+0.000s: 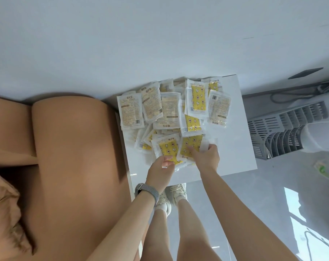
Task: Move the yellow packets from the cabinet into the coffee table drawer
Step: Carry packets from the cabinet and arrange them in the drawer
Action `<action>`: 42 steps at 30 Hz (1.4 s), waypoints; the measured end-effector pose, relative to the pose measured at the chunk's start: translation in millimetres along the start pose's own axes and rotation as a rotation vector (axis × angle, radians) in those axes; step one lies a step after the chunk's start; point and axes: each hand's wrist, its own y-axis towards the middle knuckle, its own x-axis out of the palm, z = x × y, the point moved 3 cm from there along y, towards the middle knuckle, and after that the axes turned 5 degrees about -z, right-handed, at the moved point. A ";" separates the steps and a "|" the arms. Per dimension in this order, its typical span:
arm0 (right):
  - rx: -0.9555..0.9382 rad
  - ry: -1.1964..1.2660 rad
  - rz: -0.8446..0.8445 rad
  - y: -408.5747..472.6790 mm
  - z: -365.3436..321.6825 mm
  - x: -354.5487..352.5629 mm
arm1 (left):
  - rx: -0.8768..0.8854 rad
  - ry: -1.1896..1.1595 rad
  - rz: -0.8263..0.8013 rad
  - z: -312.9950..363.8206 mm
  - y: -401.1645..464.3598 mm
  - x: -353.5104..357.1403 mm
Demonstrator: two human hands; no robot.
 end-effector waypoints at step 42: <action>-0.301 -0.206 -0.065 -57.4 -14.8 59.4 | 0.170 -0.390 0.187 -27.2 4.8 -96.0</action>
